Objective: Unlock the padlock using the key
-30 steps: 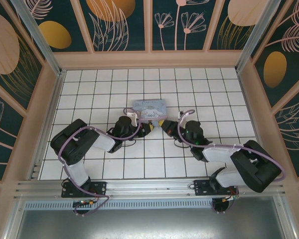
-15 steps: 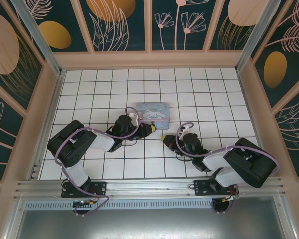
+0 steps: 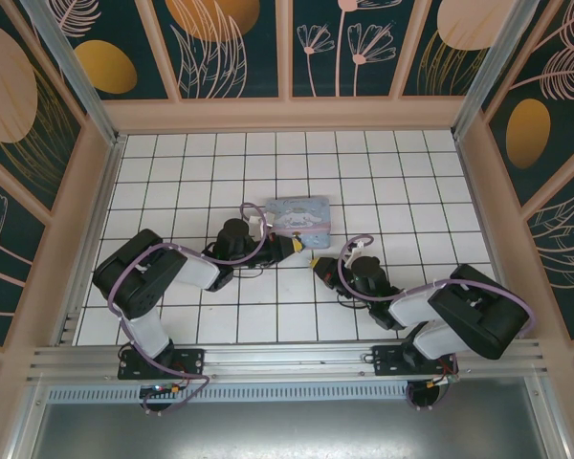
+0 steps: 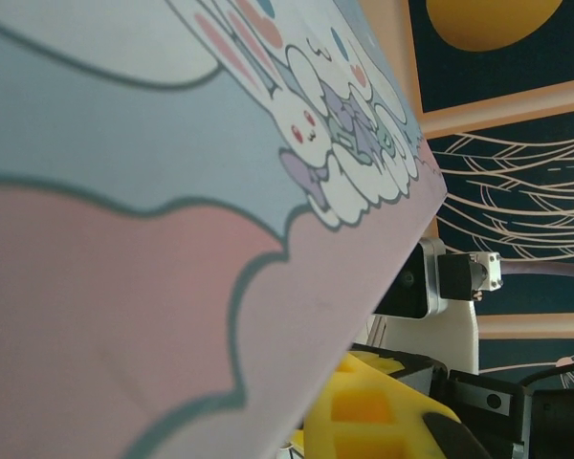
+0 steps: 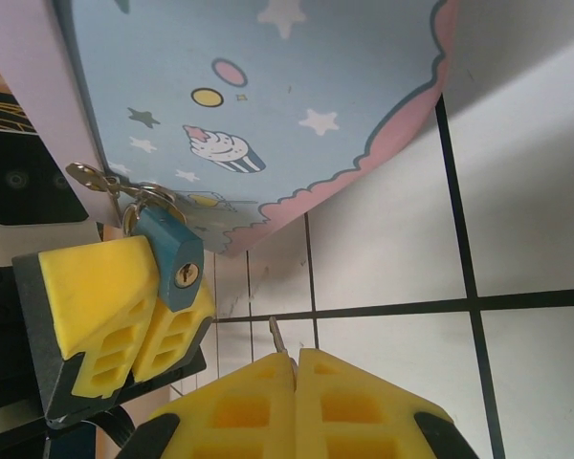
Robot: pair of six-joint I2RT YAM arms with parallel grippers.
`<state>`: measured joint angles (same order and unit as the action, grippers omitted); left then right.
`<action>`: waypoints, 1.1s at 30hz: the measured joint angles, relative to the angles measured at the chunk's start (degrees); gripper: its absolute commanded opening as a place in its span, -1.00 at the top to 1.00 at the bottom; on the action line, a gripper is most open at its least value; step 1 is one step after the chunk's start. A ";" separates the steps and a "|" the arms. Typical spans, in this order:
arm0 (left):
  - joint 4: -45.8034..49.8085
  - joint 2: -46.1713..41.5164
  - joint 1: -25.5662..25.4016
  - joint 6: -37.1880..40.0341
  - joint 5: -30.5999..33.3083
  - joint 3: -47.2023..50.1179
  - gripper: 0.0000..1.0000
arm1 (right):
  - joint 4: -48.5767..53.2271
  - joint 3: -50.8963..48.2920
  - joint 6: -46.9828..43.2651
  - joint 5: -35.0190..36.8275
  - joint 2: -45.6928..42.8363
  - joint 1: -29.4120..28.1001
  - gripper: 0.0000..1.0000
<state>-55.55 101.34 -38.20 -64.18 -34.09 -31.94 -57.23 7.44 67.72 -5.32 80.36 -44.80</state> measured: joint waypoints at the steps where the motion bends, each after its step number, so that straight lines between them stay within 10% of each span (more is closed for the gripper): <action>1: -0.02 0.00 0.00 -0.04 0.00 0.00 1.00 | 0.00 0.00 0.17 0.02 0.20 0.00 1.00; 33: -1.64 0.61 0.02 -0.83 0.07 0.46 1.00 | -0.81 3.21 0.37 0.98 0.81 0.02 1.00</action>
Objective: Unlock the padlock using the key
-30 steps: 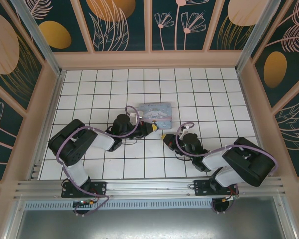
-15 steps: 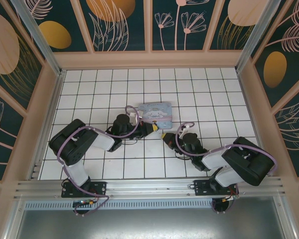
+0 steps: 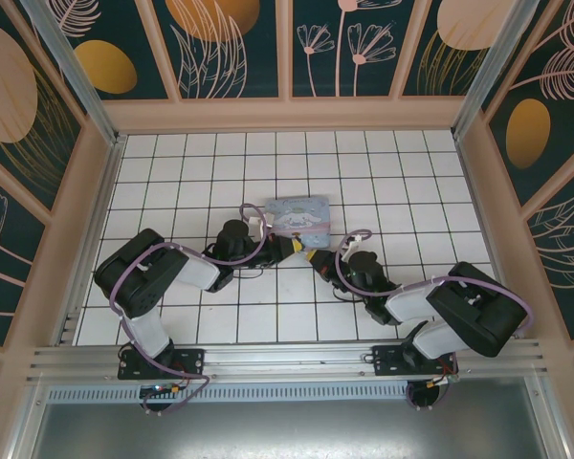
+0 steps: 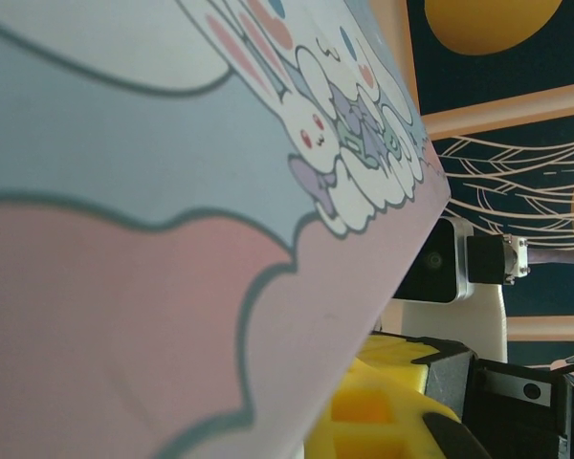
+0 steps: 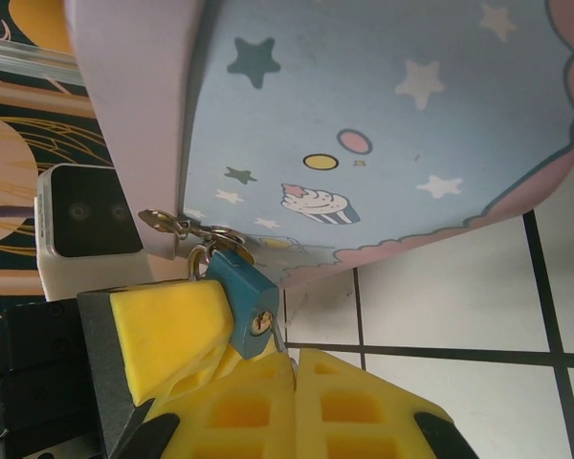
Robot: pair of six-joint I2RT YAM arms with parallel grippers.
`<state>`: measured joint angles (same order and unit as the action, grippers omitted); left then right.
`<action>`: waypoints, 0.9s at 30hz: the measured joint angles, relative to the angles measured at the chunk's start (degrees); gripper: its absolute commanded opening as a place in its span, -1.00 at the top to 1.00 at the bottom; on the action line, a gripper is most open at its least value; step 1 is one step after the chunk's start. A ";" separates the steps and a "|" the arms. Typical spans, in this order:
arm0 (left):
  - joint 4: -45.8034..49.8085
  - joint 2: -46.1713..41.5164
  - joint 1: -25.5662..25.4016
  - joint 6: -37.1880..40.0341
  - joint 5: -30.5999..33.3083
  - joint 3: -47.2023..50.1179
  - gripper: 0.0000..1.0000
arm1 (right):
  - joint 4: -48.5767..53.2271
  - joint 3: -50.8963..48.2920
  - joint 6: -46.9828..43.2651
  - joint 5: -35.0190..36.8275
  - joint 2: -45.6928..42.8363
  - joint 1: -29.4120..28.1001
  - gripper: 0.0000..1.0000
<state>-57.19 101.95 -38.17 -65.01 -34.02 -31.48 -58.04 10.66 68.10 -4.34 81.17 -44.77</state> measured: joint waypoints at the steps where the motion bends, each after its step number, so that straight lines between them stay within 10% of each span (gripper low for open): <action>1: -0.04 0.00 0.02 0.00 0.00 0.00 1.00 | 0.02 0.09 0.00 0.00 0.00 0.00 1.00; 27: -0.09 0.44 0.02 0.17 0.83 0.00 1.00 | 2.51 1.09 -0.20 0.02 -0.76 0.09 1.00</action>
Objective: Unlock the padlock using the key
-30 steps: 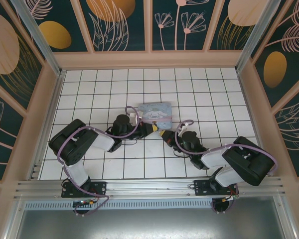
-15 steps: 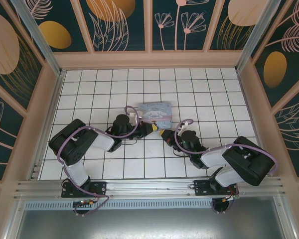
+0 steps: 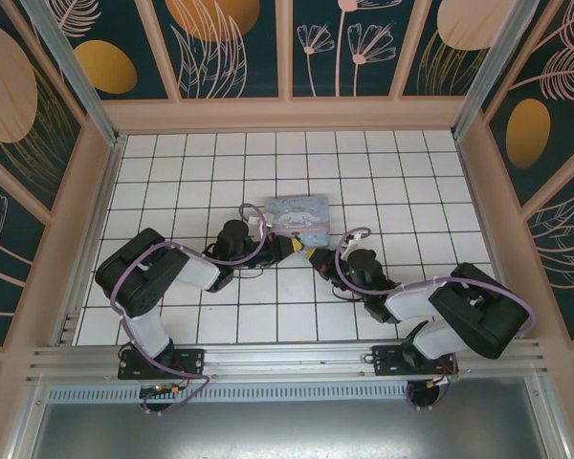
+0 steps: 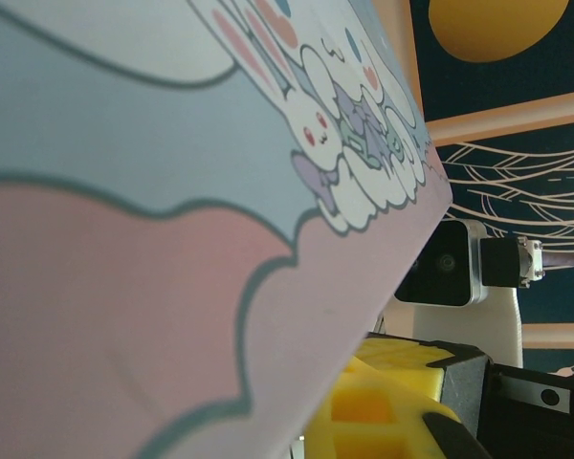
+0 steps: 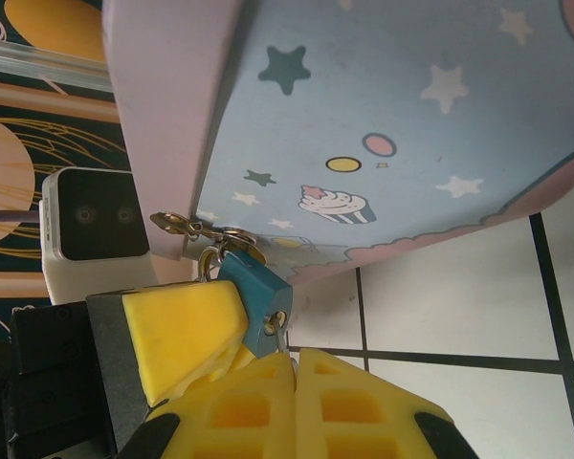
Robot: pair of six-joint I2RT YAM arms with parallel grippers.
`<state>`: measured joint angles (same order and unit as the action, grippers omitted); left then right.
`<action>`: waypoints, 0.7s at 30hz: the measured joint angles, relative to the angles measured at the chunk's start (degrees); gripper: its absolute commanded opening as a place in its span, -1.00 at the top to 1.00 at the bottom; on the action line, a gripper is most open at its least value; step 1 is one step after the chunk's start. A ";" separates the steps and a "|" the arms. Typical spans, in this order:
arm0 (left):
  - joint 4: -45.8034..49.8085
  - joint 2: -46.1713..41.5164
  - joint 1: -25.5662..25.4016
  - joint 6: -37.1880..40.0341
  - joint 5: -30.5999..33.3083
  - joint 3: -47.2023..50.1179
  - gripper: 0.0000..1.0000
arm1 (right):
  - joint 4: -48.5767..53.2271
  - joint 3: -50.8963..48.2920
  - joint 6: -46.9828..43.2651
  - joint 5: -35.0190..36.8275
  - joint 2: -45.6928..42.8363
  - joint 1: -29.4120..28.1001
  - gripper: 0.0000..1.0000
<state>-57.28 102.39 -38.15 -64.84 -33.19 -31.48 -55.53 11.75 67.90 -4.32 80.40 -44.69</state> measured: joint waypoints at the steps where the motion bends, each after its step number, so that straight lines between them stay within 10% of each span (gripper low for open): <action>1: -0.02 0.07 0.00 0.07 0.02 0.00 1.00 | 0.07 0.00 0.00 -0.02 0.00 0.00 1.00; 21: -6.12 0.42 0.85 -9.44 0.20 0.17 1.00 | -13.44 -0.52 -1.51 -3.45 6.08 3.23 1.00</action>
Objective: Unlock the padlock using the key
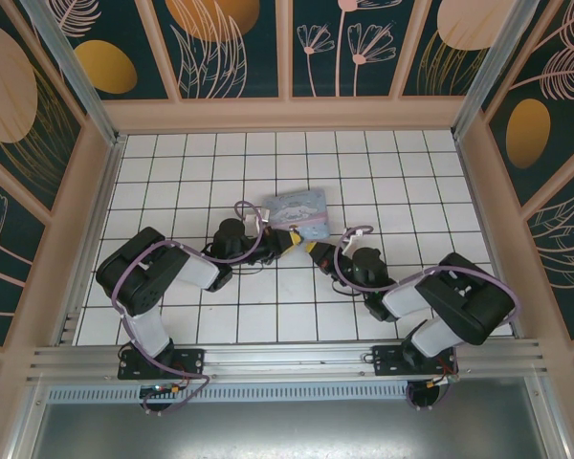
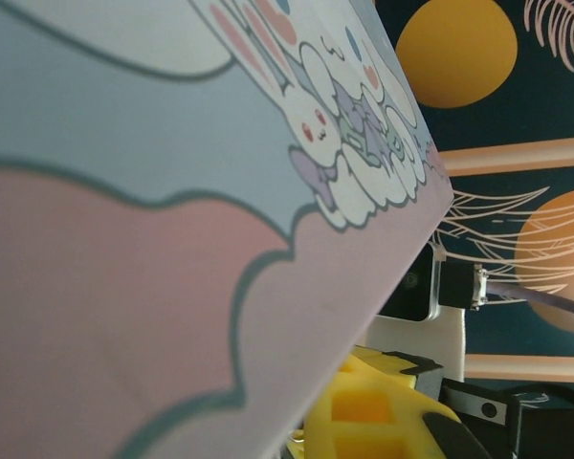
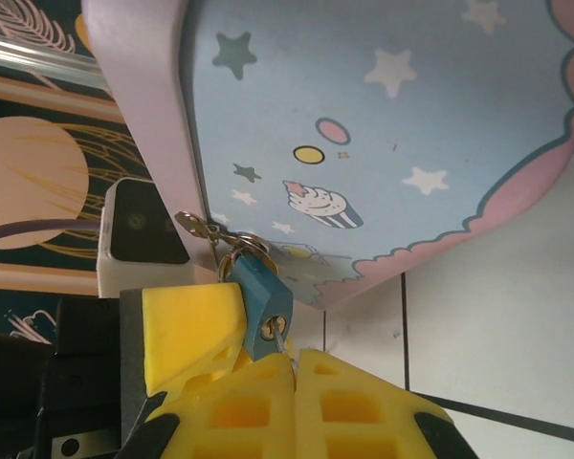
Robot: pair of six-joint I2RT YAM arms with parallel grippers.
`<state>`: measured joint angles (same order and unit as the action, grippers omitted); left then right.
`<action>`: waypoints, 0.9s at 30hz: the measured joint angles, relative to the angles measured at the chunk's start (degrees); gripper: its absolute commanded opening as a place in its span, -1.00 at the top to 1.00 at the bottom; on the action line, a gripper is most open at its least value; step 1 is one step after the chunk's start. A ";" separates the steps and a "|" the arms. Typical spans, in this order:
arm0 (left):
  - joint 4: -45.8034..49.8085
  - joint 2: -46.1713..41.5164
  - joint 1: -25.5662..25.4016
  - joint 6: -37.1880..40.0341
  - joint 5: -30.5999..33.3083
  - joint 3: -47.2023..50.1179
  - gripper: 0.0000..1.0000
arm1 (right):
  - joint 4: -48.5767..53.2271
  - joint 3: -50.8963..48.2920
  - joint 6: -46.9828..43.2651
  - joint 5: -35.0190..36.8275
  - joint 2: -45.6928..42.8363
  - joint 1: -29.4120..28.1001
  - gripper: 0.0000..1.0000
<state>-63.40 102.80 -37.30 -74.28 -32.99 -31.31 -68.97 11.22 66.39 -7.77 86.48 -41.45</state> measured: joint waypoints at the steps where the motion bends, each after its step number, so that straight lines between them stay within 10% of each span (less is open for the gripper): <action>1: -0.31 0.00 0.04 -0.44 0.02 0.02 1.00 | -0.87 -0.02 0.00 -0.61 0.46 0.33 1.00; 19: -0.72 -1.53 1.70 -0.96 2.16 0.20 1.00 | -9.94 4.87 6.19 -12.98 9.94 5.42 1.00; 27: 0.44 -2.32 1.84 0.07 3.45 0.24 1.00 | 3.45 7.69 0.85 -12.07 4.00 5.35 1.00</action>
<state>-62.96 100.49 -35.46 -74.22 -29.54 -31.07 -65.52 18.92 67.24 -19.84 90.48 -36.10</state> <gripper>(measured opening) 0.103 0.049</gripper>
